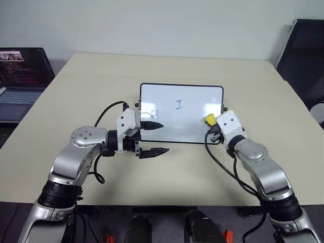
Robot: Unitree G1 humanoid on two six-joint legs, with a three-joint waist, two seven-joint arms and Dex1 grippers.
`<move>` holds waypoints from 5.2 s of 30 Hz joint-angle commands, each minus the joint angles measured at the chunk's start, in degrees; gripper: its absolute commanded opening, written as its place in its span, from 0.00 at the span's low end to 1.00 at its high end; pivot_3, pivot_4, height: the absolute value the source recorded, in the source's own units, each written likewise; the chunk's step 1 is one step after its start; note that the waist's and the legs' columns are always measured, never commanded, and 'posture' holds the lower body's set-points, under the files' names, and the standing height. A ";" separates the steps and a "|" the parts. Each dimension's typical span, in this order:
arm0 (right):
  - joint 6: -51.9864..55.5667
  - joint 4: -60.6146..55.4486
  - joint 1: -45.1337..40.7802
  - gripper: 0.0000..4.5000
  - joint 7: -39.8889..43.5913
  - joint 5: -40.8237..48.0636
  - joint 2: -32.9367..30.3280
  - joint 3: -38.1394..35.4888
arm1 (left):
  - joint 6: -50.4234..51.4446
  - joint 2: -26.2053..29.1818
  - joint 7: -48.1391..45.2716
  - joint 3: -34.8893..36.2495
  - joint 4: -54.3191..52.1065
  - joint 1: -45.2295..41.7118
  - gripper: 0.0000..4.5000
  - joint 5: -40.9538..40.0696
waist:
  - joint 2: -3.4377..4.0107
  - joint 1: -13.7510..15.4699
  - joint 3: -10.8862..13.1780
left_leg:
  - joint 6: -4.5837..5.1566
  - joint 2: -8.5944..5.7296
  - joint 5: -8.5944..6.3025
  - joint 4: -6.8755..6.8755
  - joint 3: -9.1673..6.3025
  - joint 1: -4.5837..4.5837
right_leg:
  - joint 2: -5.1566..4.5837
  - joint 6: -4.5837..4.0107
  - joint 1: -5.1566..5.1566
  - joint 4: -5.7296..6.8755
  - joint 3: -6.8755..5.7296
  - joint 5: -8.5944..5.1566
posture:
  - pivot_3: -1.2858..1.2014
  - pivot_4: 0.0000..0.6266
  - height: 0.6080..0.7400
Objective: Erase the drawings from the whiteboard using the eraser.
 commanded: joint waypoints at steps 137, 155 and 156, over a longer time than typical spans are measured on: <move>-19.88 19.92 -17.99 0.24 20.01 -11.25 2.35 8.40 | 2.47 -1.98 15.03 11.60 -1.04 3.91 1.00 -3.17 | -0.01 -1.23 0.04 | 0.08 0.07 0.15 -0.53 -0.43 0.02 | -0.01 -0.15 0.08 0.00 -0.64 0.08 | 0.52 0.24 1.00; -1.45 -10.09 -2.63 0.24 28.62 8.31 -0.95 4.06 | 8.46 3.97 14.37 19.73 -8.43 20.67 1.00 -6.74 | 0.09 -0.58 0.14 | -0.25 0.16 -0.11 -1.13 -0.78 -0.13 | -0.02 -0.41 -0.11 0.01 -1.20 -0.64 | 0.52 0.24 1.00; -1.50 -9.87 -2.82 0.24 28.45 8.42 -0.84 4.16 | 8.60 4.03 14.48 19.90 -8.72 21.04 1.00 -6.79 | 0.09 -0.53 0.14 | -0.25 0.15 -0.10 -1.12 -0.79 -0.13 | -0.01 -0.46 -0.11 0.03 -1.20 -0.66 | 0.52 0.24 1.00</move>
